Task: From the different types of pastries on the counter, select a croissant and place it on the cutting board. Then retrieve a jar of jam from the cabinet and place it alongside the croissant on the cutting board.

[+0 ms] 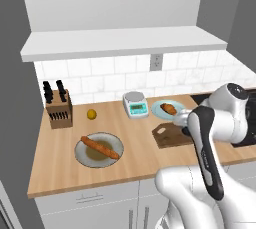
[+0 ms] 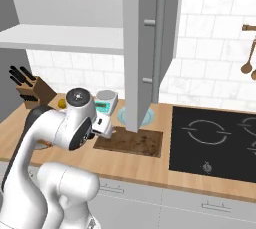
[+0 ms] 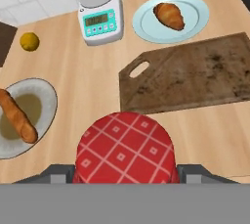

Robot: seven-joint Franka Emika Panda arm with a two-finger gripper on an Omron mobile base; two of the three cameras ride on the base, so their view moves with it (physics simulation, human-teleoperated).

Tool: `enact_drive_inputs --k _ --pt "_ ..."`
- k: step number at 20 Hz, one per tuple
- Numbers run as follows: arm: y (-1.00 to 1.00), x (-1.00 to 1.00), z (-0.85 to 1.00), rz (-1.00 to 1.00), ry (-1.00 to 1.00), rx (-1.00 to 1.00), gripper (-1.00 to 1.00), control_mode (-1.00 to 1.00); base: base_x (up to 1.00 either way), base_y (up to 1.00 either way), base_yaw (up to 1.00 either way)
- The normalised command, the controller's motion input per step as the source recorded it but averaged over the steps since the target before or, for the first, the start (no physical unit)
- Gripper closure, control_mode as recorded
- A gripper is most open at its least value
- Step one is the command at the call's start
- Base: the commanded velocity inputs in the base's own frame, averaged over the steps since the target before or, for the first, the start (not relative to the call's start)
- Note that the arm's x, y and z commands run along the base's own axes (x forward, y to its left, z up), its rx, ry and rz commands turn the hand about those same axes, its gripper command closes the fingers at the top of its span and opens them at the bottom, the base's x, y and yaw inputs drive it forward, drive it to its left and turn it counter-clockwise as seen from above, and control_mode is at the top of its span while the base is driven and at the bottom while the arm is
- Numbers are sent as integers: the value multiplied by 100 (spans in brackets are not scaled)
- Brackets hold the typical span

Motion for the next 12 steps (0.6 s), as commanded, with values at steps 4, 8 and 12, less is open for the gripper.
enact_drive_inputs --k 4,8,12 --pt "-40 63 -13 6 -1 0 100 -100 0 0 0" --pt "14 0 -17 0 -1 -2 100 -100 0 0 0" --pt "16 0 -79 0 2 -16 100 -100 0 0 0"
